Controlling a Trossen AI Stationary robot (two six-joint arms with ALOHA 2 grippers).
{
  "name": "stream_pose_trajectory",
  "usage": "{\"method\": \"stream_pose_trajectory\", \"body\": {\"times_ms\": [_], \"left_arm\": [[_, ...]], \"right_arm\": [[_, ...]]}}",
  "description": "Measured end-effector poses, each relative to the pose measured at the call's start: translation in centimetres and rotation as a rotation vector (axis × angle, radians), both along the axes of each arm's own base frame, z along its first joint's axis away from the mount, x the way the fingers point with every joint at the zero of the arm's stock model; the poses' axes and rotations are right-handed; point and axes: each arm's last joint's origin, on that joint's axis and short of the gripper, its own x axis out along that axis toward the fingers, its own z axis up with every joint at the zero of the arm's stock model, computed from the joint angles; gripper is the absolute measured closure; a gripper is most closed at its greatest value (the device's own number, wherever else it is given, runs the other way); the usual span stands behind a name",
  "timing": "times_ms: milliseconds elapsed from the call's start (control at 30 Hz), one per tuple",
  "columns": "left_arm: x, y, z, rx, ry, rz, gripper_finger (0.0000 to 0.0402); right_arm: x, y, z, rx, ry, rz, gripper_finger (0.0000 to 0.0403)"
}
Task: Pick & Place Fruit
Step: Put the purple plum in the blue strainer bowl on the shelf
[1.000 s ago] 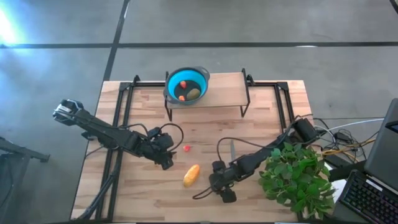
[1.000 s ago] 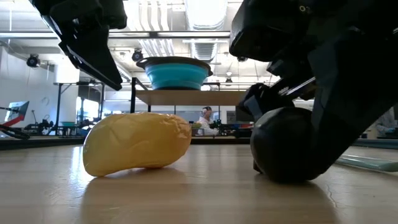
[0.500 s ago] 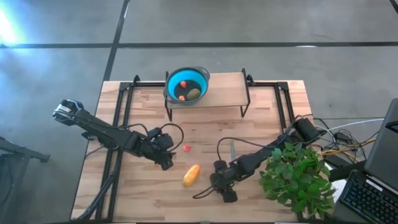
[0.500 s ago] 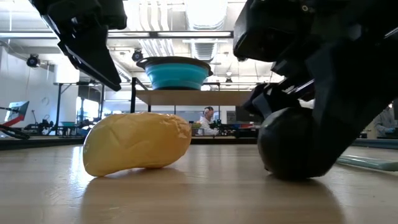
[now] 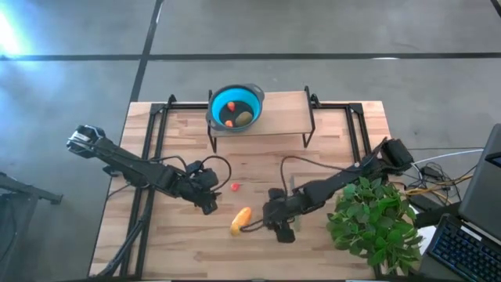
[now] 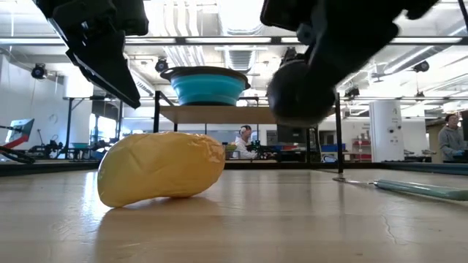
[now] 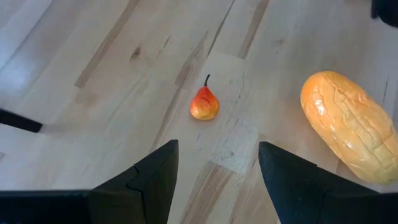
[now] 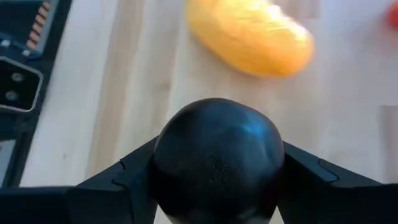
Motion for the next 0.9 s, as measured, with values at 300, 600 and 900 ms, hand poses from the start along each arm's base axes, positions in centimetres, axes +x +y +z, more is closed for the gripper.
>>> {"method": "stream_pose_trajectory", "body": {"times_ms": [300,600,900], "left_arm": [[0.0,0.0,0.0,0.04,0.013,-0.036,0.0174],[0.3,0.4,0.1,0.08,-0.003,-0.07,0.0174],[0.8,0.7,-1.2,0.082,-0.11,-0.076,0.0174]], "right_arm": [[-0.1,-3.4,4.4,-0.02,-0.153,-0.115,0.0176],[-0.7,-7.5,8.5,-0.029,-0.309,-0.275,0.0162],[-0.4,-12.0,11.2,-0.011,-0.497,-0.429,0.0168]]}}
